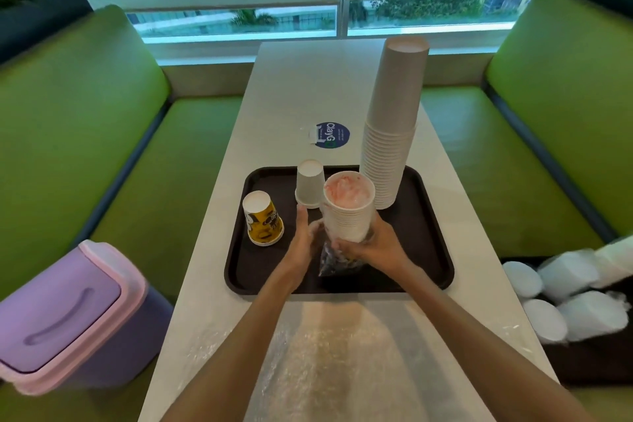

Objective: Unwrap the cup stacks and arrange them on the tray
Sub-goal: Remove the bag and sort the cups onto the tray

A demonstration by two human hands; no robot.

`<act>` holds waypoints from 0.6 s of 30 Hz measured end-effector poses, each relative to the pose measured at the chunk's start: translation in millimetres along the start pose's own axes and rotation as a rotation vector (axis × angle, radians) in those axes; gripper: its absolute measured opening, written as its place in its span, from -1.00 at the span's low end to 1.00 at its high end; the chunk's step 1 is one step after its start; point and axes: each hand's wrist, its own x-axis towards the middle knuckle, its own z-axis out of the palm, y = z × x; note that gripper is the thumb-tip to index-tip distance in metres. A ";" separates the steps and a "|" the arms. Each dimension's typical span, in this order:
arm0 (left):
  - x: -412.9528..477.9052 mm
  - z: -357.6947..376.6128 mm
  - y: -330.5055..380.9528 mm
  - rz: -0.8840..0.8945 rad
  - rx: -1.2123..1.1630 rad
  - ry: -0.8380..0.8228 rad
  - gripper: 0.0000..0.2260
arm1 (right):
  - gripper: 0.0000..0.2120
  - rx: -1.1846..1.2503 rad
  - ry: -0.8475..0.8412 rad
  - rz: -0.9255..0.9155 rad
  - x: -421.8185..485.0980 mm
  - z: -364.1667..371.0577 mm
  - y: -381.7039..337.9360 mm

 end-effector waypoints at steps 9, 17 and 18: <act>-4.0 26.7 48.9 0.251 -0.136 0.064 -0.28 | -0.15 0.110 0.231 -0.165 -3.7 13.3 -40.8; -0.8 33.6 34.8 0.169 -0.222 0.035 -0.35 | -0.23 0.105 0.299 -0.153 4.0 19.0 -14.0; 1.3 32.0 30.8 0.156 -0.225 0.026 -0.33 | -0.23 0.096 0.295 -0.150 2.7 19.9 -10.8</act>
